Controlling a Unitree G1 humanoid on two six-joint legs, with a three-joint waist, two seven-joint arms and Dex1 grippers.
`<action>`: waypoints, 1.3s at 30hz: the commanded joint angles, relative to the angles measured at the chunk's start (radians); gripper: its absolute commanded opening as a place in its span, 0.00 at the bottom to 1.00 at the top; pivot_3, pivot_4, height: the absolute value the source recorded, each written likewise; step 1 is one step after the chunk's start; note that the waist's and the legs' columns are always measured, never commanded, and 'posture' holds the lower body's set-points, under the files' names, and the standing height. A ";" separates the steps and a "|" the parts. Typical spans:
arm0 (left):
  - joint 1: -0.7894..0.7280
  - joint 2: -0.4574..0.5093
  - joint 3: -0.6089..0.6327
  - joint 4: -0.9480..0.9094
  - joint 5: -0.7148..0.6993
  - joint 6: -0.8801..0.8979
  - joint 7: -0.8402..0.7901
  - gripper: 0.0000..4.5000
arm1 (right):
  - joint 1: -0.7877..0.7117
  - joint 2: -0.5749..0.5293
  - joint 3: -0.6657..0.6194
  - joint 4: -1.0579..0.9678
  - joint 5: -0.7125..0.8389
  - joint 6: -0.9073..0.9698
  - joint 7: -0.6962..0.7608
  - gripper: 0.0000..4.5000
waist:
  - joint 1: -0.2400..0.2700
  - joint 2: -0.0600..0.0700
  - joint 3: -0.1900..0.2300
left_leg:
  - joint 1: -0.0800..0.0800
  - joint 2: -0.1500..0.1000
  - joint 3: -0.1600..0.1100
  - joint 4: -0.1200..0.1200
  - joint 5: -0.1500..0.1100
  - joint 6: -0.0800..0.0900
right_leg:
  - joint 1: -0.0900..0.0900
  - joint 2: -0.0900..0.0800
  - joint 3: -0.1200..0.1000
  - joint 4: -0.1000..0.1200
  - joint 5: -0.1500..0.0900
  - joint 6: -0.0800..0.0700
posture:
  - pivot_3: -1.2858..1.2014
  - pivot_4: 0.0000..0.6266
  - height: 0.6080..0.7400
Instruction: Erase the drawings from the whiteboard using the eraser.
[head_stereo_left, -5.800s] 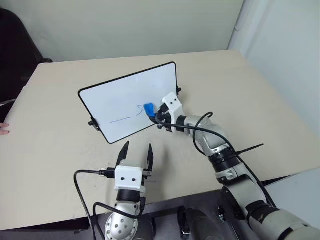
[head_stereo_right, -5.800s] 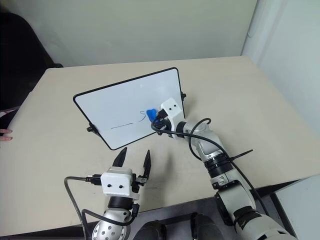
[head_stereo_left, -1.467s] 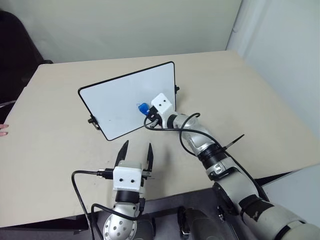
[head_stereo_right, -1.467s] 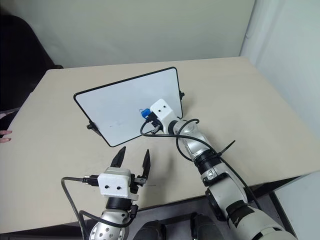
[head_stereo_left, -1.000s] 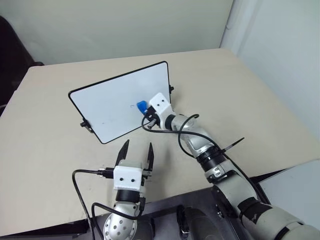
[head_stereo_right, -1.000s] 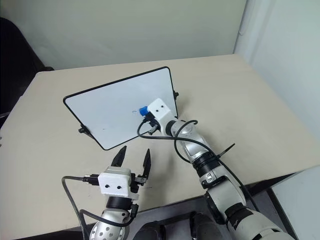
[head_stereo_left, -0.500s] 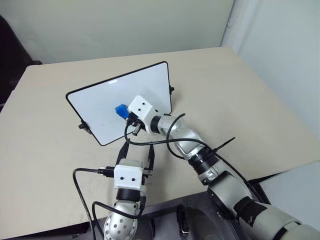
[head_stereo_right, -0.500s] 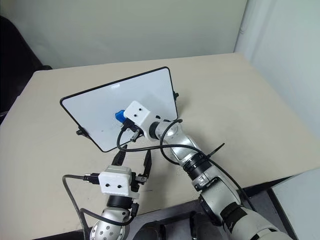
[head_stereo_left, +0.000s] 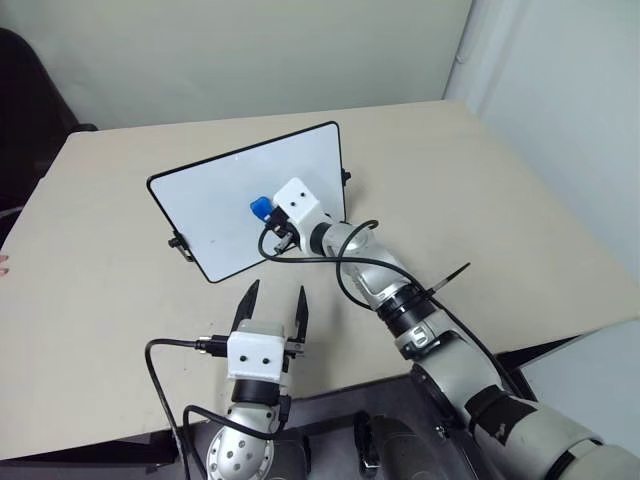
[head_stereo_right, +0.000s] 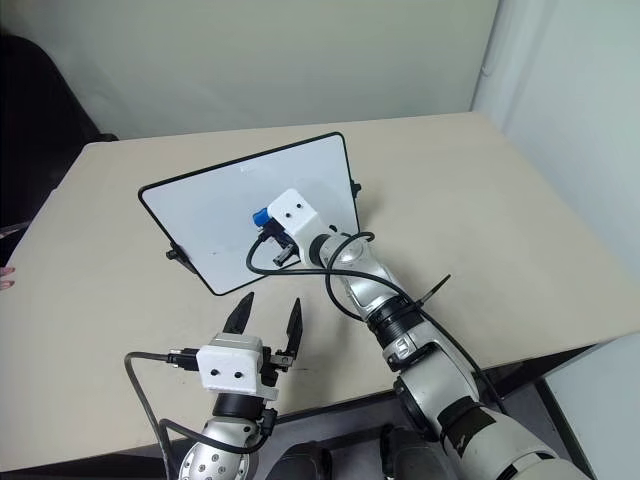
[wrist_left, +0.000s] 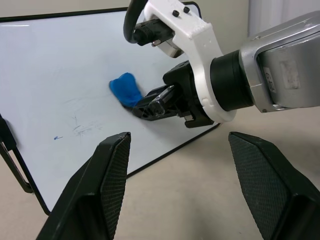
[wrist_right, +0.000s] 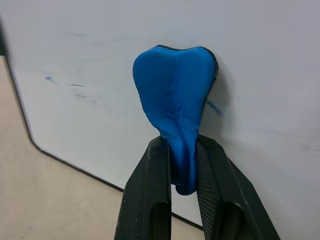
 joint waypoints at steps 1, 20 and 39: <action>0.004 -0.006 -0.020 -0.039 0.010 -0.007 0.003 0.76 | -0.042 -0.011 -0.030 0.010 -0.022 -0.022 -0.041 0.09 | 0.000 0.000 0.000 | 0.000 0.000 0.000 0.000 0.000 0.000 | 0.000 0.000 0.000 0.000 0.000 0.000 | 0.52 0.24 1.00; -0.008 -0.011 -0.024 -0.033 0.016 -0.004 0.004 0.76 | -0.003 0.017 0.120 -0.084 -0.040 -0.053 0.186 0.09 | -0.009 0.000 0.000 | 0.000 0.000 0.000 -0.001 -0.006 -0.010 | -0.006 0.000 0.000 0.001 0.004 0.004 | 0.52 0.24 1.00; -0.032 -0.013 -0.025 0.000 0.012 -0.011 0.009 0.76 | -0.020 0.103 0.253 -0.070 -0.110 -0.208 0.282 0.09 | 0.004 -0.001 0.000 | -0.001 0.001 0.001 0.000 -0.013 -0.008 | -0.008 0.000 -0.001 0.000 0.005 -0.006 | 0.52 0.24 1.00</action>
